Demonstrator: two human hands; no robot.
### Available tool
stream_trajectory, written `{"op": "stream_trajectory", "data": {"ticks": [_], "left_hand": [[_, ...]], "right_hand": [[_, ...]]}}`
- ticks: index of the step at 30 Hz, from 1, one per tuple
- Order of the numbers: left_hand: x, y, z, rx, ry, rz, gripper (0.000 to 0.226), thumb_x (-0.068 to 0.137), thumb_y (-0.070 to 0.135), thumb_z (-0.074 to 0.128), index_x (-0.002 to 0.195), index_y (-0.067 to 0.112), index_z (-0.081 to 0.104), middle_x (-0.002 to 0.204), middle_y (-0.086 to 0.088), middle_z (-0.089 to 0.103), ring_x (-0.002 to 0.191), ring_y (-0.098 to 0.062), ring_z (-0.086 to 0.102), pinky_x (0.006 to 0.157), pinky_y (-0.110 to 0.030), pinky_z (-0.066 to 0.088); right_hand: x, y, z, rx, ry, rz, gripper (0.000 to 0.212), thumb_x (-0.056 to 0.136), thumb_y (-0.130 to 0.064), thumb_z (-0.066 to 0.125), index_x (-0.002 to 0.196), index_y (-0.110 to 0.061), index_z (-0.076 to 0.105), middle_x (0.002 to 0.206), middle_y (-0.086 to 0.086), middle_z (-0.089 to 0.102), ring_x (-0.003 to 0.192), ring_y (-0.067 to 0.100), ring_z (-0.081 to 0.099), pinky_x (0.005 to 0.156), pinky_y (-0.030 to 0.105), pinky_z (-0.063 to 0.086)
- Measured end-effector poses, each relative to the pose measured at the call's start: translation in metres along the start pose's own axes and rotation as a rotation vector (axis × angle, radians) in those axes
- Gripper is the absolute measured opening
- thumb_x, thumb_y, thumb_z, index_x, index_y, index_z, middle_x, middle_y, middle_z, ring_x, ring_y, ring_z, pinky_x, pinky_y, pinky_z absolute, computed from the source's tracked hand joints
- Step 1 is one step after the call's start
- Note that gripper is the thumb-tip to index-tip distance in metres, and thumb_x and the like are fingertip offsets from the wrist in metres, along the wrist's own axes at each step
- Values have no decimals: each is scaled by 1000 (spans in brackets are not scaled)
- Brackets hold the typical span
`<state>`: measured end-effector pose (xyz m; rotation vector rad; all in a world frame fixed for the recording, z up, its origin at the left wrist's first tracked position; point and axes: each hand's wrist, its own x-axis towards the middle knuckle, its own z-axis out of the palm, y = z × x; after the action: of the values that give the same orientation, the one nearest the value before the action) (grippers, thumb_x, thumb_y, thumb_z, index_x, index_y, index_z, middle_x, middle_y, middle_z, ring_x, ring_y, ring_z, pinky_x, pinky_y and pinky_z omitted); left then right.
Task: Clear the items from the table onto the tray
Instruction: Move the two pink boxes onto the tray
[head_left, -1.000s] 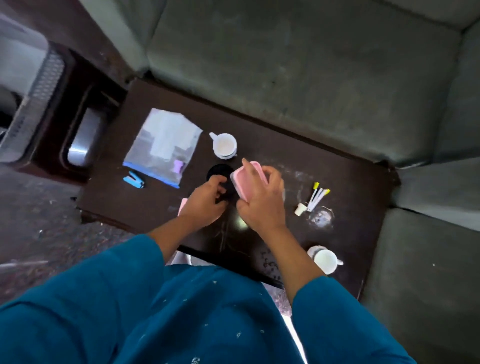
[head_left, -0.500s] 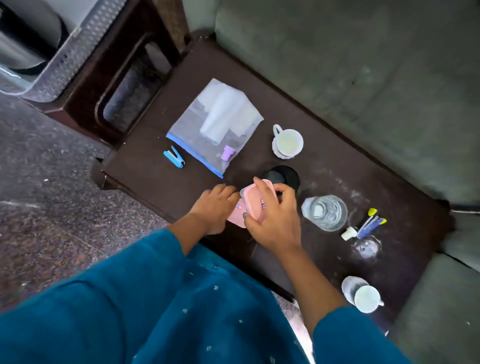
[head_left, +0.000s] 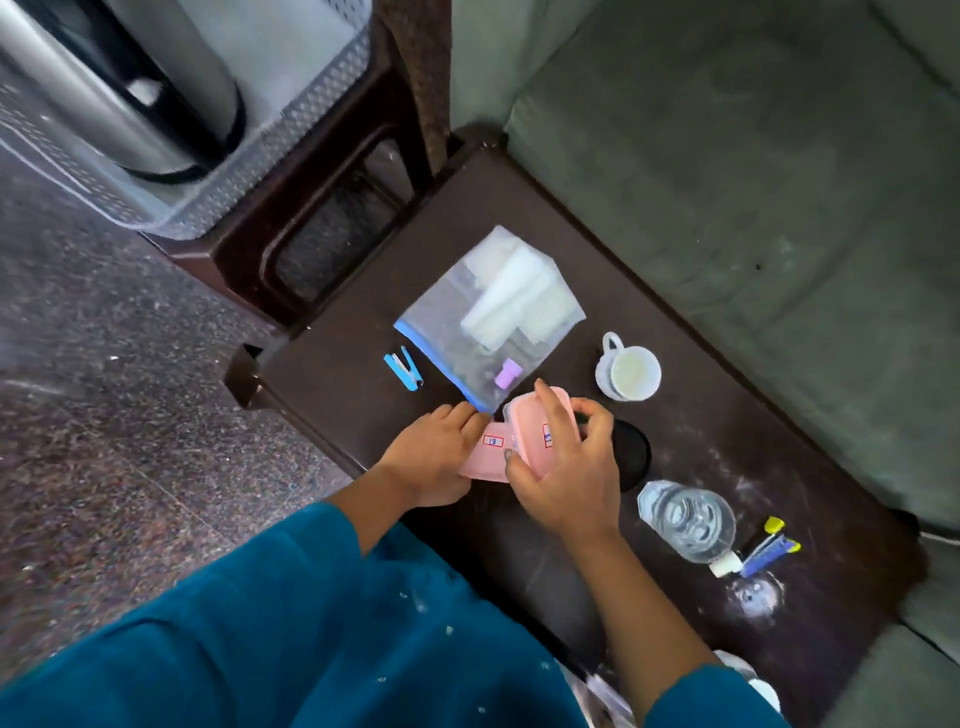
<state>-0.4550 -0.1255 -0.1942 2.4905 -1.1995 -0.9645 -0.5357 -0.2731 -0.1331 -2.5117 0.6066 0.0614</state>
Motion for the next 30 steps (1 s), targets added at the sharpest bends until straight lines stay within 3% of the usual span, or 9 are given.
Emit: {"op": "stream_trajectory", "data": {"ticks": [4, 8, 13, 16, 19, 30], "left_hand": [[-20, -31, -49, -86, 149, -60, 71, 74, 43, 64, 134, 17, 38, 126, -4, 52, 112, -22, 52, 96, -34, 45], [-42, -62, -104, -140, 280, -101, 66, 73, 38, 65, 131, 13, 43, 120, -7, 55, 108, -24, 55, 93, -27, 41], [-69, -91, -171, -175, 375, -192, 75, 69, 33, 68, 133, 6, 40, 123, -10, 51, 114, -26, 53, 99, -33, 42], [-83, -96, -206, -170, 438, -238, 75, 68, 31, 70, 132, 6, 40, 122, -10, 52, 114, -26, 52, 97, -31, 41], [-94, -97, -234, -154, 489, -260, 76, 67, 30, 72, 131, 5, 41, 120, -13, 52, 111, -30, 53, 94, -34, 41], [-105, -128, -317, -63, 583, -293, 72, 71, 32, 68, 133, 11, 38, 122, -10, 47, 102, -34, 58, 81, -42, 48]], "right_hand": [[31, -44, -8, 13, -1, -54, 76, 61, -34, 70, 130, -22, 41, 119, 10, 48, 103, 31, 56, 79, 41, 54], [62, -94, -14, 57, -22, -29, 70, 68, -33, 73, 127, -12, 42, 131, 10, 47, 116, 31, 49, 89, 43, 49], [89, -156, -28, 144, 2, -48, 56, 72, -28, 72, 119, -11, 46, 134, 10, 45, 116, 32, 47, 96, 44, 43], [99, -181, -41, 159, 17, -73, 62, 72, -25, 72, 125, -11, 44, 139, 11, 41, 123, 32, 42, 101, 41, 38], [108, -198, -53, 143, 19, -105, 68, 73, -27, 72, 131, -13, 40, 141, 10, 38, 123, 33, 42, 101, 41, 39], [147, -264, -66, 112, 11, -103, 62, 66, -18, 62, 125, -17, 44, 138, 8, 38, 115, 35, 45, 98, 38, 39]]}}
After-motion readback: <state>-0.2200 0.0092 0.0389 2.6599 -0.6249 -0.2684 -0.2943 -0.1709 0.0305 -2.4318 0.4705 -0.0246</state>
